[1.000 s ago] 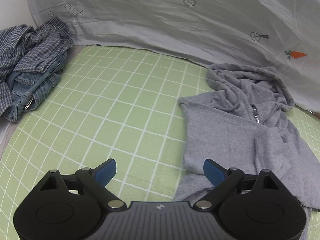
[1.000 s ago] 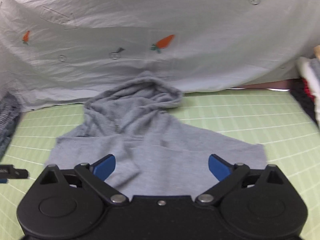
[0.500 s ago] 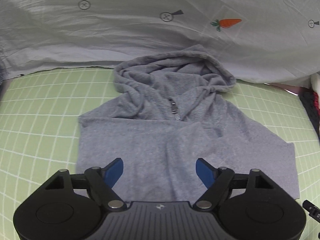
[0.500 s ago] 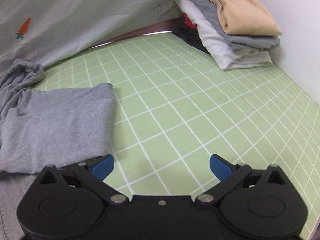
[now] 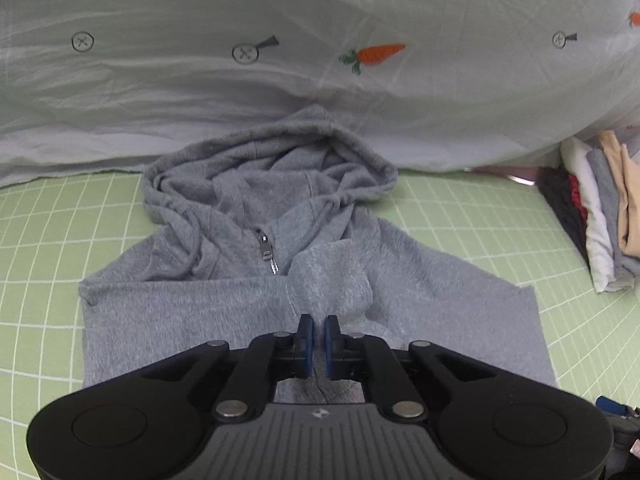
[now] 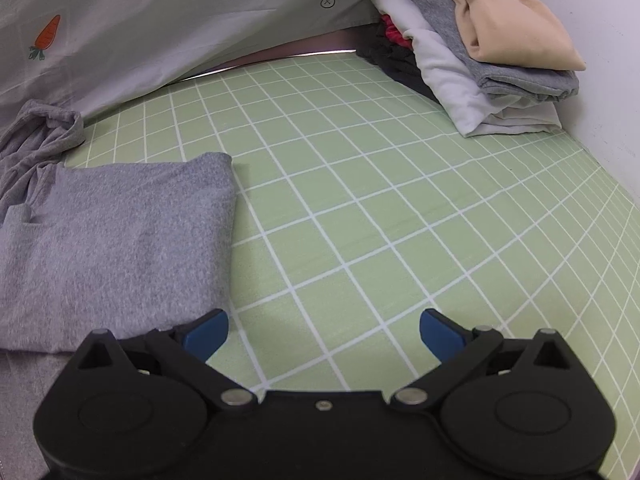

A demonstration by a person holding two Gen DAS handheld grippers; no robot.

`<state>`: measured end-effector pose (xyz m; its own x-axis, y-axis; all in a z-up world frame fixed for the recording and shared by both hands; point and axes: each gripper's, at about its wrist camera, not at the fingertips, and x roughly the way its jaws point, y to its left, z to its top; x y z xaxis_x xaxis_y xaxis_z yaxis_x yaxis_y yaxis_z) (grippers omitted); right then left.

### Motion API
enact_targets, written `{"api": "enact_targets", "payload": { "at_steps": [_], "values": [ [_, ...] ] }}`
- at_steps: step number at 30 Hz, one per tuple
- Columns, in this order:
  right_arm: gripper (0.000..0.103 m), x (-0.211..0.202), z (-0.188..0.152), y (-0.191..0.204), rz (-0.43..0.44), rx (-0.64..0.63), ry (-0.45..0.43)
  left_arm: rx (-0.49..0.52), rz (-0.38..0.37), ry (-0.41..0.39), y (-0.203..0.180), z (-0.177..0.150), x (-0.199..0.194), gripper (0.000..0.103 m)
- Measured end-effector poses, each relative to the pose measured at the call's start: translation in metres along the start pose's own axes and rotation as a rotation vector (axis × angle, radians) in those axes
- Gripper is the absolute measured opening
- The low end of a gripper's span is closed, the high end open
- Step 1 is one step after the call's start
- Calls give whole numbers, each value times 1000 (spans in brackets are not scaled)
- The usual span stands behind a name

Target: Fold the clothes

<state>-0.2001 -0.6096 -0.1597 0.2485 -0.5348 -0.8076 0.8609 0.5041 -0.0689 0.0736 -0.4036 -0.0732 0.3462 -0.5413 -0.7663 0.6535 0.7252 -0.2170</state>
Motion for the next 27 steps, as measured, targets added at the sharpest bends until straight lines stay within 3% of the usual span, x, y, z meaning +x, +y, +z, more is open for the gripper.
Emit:
{"api": "enact_targets", "payload": {
  "at_steps": [10, 14, 22, 27],
  "values": [
    [103, -14, -8, 51, 115, -162, -33, -187, -55, -239, 40, 34, -82, 6],
    [103, -11, -2, 68, 91, -217, -90, -248, -51, -298, 57, 31, -98, 6],
    [103, -18, 18, 84, -24, -239, -234, -341, 35, -398, 99, 20, -127, 5],
    [103, -34, 17, 92, 19, -260, -280, -376, 101, -421, 128, 17, -141, 5]
  ]
}}
